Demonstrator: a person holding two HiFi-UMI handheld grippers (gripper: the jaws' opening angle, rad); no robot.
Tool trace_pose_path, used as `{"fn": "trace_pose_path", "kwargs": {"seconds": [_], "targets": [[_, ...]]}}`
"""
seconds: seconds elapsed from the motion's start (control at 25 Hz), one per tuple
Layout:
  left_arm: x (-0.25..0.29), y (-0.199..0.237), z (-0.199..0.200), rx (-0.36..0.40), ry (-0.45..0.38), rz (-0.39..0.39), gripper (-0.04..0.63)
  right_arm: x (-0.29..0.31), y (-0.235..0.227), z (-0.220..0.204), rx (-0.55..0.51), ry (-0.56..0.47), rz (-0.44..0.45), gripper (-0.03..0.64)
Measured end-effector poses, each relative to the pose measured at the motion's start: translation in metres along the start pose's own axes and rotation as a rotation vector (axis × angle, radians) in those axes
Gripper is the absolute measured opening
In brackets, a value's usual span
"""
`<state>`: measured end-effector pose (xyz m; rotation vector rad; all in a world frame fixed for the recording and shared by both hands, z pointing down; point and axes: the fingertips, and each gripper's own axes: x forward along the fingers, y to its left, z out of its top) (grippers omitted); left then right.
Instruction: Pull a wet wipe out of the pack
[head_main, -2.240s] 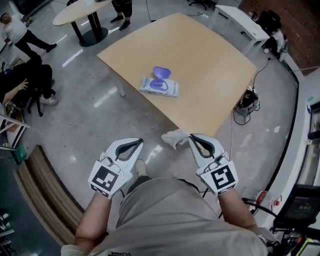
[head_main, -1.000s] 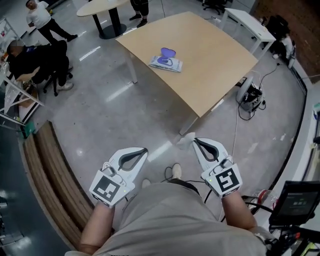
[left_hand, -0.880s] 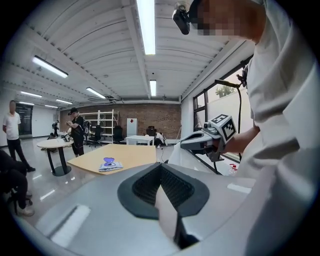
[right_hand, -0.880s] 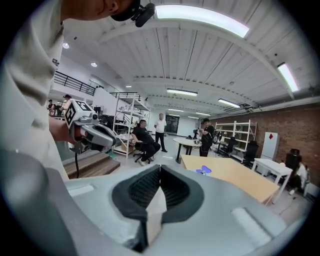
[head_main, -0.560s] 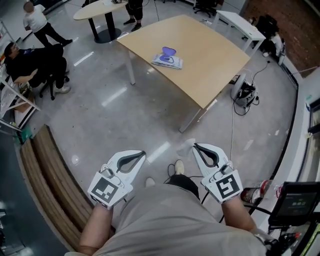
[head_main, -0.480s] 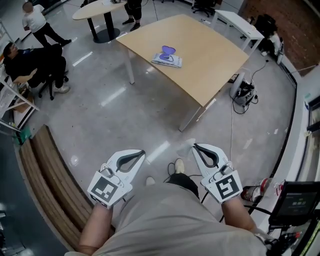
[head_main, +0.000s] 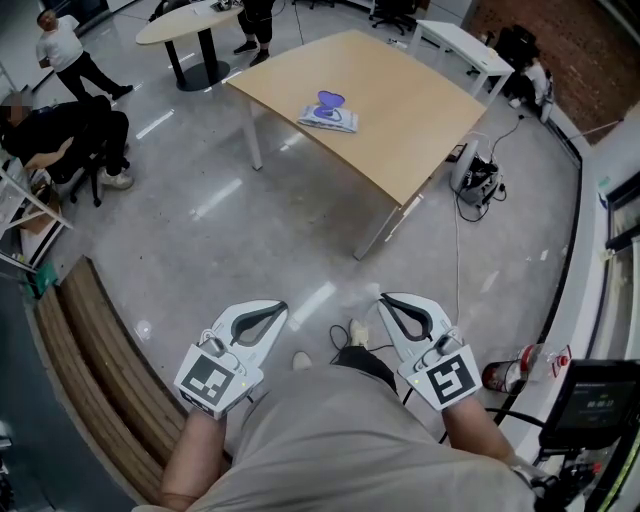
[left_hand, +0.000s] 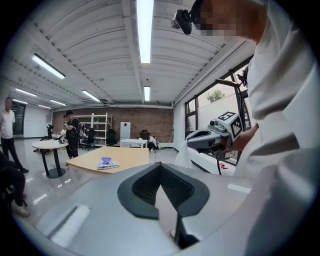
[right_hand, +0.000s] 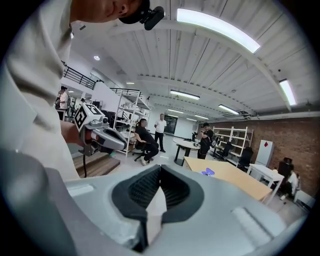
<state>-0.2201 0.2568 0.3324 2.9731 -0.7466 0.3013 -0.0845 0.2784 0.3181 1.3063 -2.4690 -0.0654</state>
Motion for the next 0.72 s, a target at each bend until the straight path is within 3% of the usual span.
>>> {"fn": "trace_pose_path", "kwargs": {"seconds": [0.72], "targets": [[-0.01,-0.002,-0.013,-0.022,0.012,0.035,0.006,0.008,0.01,0.006,-0.023,-0.012,0.052,0.003]]}}
